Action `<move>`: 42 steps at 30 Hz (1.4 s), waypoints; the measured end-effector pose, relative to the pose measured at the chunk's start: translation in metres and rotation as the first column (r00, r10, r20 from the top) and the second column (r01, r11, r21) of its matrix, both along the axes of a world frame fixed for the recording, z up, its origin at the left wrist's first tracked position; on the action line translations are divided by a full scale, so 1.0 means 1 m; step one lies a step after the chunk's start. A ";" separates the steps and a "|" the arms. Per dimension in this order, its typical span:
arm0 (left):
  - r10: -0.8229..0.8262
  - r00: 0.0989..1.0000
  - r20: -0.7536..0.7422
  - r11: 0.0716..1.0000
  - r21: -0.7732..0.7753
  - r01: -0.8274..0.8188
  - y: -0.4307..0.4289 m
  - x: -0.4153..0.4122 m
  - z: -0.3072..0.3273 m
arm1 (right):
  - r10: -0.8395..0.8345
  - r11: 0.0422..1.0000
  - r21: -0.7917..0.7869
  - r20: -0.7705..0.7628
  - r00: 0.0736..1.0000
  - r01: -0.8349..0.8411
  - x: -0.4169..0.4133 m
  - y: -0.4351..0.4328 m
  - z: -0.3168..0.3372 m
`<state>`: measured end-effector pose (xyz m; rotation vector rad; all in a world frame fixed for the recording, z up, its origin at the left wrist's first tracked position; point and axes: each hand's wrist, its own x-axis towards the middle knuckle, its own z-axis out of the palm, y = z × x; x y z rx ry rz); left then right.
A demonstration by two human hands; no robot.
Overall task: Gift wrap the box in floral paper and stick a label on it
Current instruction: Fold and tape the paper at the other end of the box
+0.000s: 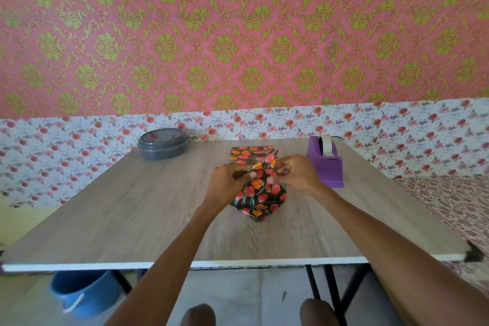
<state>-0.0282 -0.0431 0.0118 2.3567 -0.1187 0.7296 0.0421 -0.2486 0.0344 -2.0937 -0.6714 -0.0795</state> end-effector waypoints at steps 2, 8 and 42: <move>0.014 1.000 -0.018 1.000 0.000 -0.014 0.001 0.002 -0.001 | 0.012 0.998 -0.055 -0.017 1.000 -0.013 0.000 0.001 0.006; 0.035 0.996 -0.076 0.999 0.028 -0.033 -0.001 0.002 0.005 | -0.001 0.994 -0.110 -0.003 1.000 0.001 0.003 0.004 0.012; -0.074 0.979 -0.191 0.997 0.018 0.078 0.002 0.003 0.012 | -0.011 0.997 -0.074 -0.091 0.996 0.005 0.002 0.007 0.008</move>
